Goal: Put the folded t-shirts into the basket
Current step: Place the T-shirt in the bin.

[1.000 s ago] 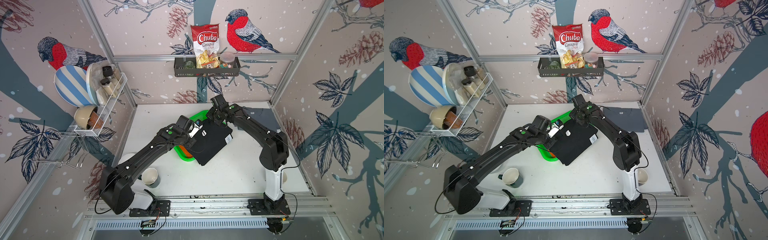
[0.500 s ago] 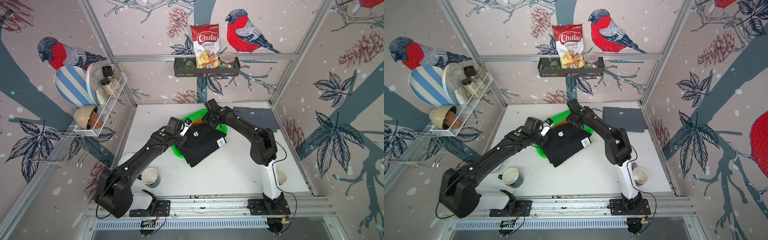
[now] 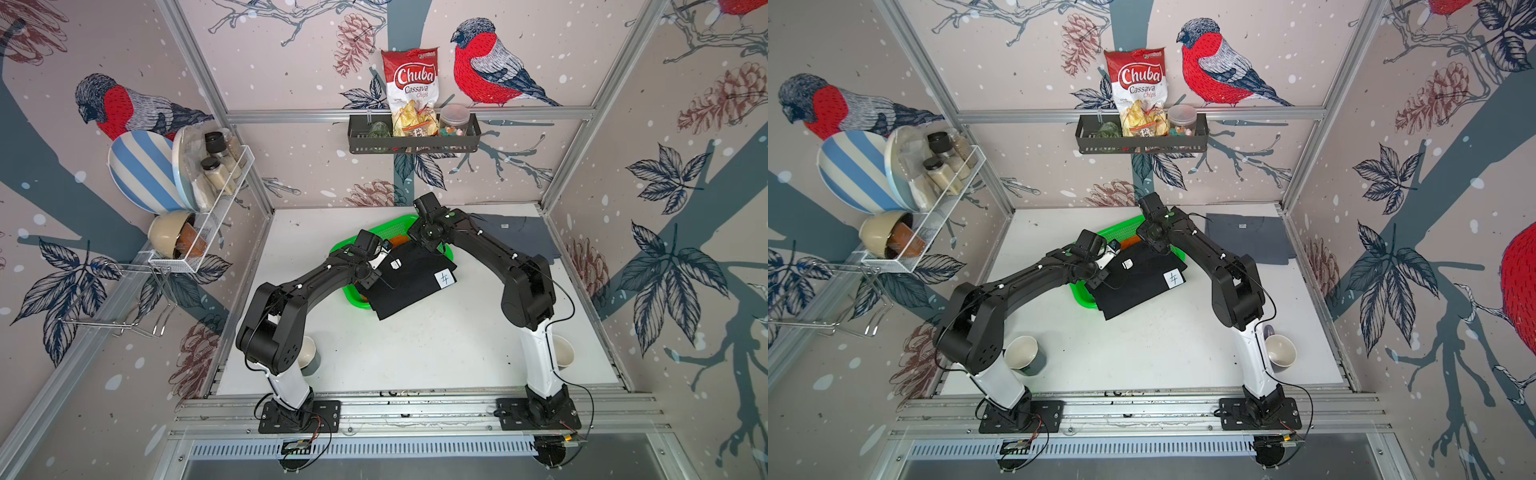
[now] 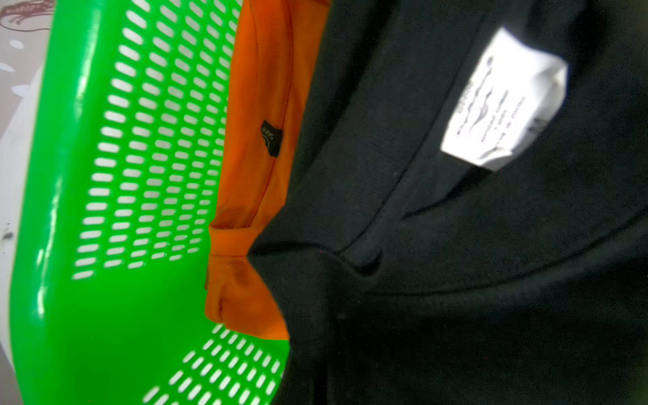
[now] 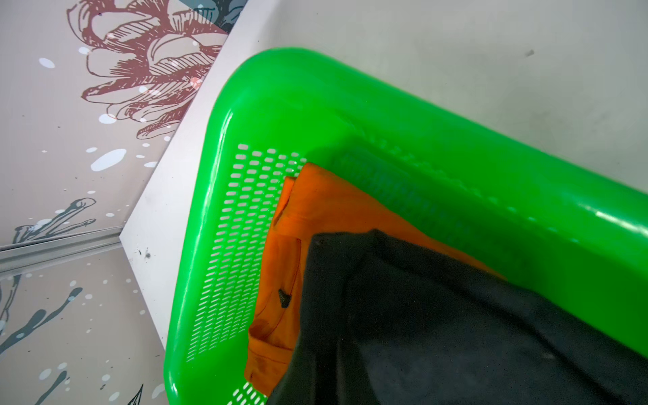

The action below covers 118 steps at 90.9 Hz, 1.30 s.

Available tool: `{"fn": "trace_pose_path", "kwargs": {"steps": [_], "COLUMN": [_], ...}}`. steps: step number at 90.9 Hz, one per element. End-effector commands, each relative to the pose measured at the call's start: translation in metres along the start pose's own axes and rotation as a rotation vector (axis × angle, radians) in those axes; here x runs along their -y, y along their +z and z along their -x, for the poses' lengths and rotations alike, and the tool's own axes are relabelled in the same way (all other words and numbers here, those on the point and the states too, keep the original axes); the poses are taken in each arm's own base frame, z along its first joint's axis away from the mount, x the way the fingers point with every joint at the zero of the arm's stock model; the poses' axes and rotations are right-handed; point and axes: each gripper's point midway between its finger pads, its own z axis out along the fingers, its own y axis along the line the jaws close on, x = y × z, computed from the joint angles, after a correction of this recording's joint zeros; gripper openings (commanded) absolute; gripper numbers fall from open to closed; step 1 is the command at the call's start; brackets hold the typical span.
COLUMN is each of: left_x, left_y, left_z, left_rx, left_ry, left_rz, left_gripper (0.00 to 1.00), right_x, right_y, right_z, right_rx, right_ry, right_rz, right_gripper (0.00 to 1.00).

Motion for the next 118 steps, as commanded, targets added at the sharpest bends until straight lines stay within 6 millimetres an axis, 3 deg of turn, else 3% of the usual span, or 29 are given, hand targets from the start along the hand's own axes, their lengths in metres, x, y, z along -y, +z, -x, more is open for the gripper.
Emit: {"fn": "trace_pose_path", "kwargs": {"steps": [1, 12, 33, 50, 70, 81, 118], "left_x": [-0.026, -0.038, 0.0, 0.009, -0.022, -0.036, -0.05], "left_y": [-0.015, -0.017, 0.024, 0.023, -0.025, -0.043, -0.016], "left_z": [0.003, -0.004, -0.043, -0.047, -0.007, 0.001, -0.009], "left_rx": [0.018, 0.024, -0.083, -0.084, 0.023, 0.043, 0.01], "left_ry": [0.0, -0.025, -0.124, -0.137, -0.091, -0.073, -0.086], "left_rz": [0.126, 0.167, 0.047, 0.058, 0.13, 0.16, 0.156], "left_gripper": [0.0, 0.0, 0.0, 0.0, 0.0, 0.0, 0.0], "right_x": [-0.023, -0.024, 0.011, 0.033, 0.004, -0.011, -0.032], "right_y": [-0.007, -0.001, 0.042, 0.055, 0.026, 0.014, 0.018], "right_z": [0.017, 0.017, 0.0, 0.0, 0.013, 0.021, 0.035], "right_rx": [0.069, 0.077, 0.038, 0.024, 0.038, 0.046, 0.073], "right_ry": [0.011, 0.018, 0.03, 0.05, 0.051, 0.054, 0.067], "right_rz": [0.082, 0.083, -0.007, -0.05, 0.035, 0.077, 0.137], "right_gripper": [0.0, 0.0, 0.0, 0.0, 0.0, 0.0, 0.0]}}
